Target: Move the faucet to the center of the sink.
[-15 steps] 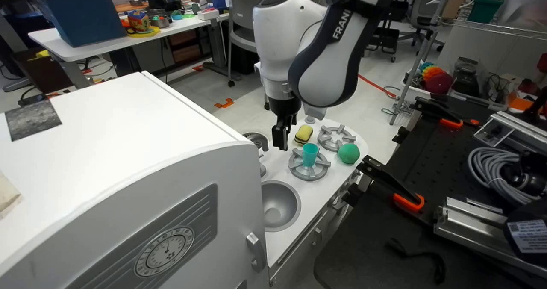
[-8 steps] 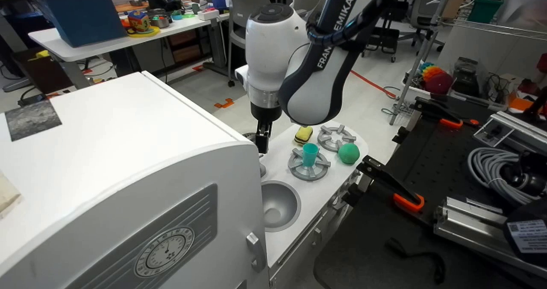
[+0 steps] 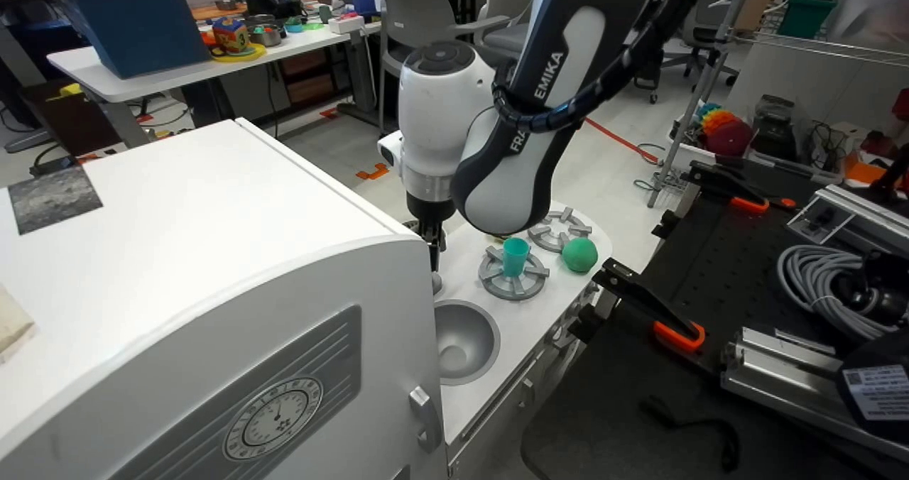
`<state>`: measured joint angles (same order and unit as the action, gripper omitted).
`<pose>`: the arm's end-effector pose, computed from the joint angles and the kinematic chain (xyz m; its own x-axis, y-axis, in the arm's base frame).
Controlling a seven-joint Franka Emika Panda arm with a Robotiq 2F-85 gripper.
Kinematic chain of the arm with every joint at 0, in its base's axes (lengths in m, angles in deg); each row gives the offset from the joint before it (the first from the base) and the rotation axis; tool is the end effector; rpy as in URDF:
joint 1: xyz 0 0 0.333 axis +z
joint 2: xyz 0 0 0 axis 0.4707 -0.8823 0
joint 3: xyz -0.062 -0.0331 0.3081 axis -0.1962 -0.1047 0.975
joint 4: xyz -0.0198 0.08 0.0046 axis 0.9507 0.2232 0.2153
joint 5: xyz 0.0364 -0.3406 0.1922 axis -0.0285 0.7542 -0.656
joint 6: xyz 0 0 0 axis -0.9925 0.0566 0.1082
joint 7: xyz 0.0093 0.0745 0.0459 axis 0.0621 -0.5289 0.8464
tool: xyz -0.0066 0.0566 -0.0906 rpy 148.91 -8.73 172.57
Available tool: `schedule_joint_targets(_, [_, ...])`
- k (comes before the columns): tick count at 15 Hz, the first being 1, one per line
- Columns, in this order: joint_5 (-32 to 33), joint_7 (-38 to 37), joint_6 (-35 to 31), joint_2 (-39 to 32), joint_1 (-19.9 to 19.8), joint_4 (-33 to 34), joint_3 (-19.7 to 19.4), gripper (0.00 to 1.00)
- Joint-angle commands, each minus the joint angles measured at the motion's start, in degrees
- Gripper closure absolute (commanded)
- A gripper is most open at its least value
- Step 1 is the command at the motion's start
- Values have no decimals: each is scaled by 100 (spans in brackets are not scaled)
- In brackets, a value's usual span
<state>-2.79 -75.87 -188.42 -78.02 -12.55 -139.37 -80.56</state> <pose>0.6166 0.1441 -0.0313 0.6988 0.7071 0.1083 0.6761 -0.7023 0.2230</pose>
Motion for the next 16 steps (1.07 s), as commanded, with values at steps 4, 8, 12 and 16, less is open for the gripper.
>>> schedule_joint_targets(4, [-62,333,45,16,-163,-219,503,0])
schedule_joint_targets(8, [-153,414,134,253,-389,-663,910,0])
schedule_joint_targets(12, [-279,371,150,476,-570,-1036,1214,0])
schedule_joint_targets(16, [-539,312,220,665,-762,-1291,1504,0])
